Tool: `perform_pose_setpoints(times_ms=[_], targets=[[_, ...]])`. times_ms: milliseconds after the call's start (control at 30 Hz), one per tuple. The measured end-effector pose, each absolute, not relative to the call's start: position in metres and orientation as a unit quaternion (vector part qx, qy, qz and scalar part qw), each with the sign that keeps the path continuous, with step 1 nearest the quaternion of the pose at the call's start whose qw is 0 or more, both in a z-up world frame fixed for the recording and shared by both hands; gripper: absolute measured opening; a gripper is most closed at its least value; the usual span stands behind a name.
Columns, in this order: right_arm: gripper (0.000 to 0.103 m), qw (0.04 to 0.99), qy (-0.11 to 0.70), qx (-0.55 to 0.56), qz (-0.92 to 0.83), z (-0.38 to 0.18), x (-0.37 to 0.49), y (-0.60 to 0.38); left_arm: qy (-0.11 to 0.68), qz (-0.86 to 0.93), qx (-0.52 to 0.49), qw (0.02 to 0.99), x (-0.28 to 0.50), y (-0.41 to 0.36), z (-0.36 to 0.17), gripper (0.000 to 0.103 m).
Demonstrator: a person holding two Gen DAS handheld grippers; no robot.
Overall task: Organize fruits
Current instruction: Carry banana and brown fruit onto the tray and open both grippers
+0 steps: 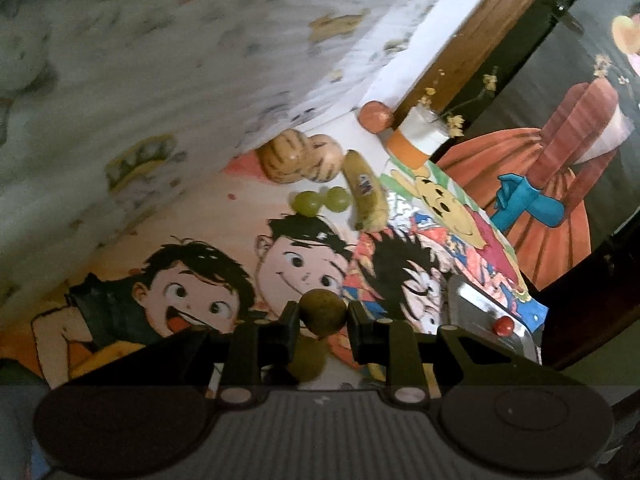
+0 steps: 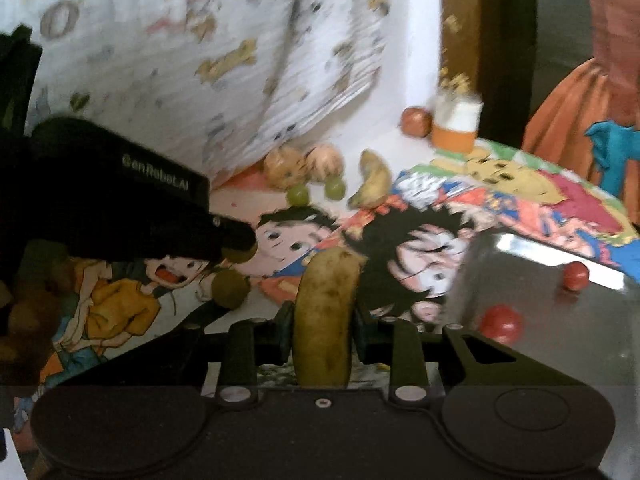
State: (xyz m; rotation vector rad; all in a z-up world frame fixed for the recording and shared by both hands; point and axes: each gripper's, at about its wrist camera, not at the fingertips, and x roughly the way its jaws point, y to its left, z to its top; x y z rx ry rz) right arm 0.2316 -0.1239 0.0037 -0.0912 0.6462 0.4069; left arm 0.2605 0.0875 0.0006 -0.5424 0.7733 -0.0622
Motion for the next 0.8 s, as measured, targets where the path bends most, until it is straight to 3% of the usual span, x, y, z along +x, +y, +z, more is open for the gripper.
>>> perform_pose_setpoints(times_ms=[800], targets=[[0.031,0.946,0.316,-0.008,0.069,-0.003,0.215,-0.27,0.379,-0.126,-0.186,0.898,0.245,-0.061,0.009,0.028]])
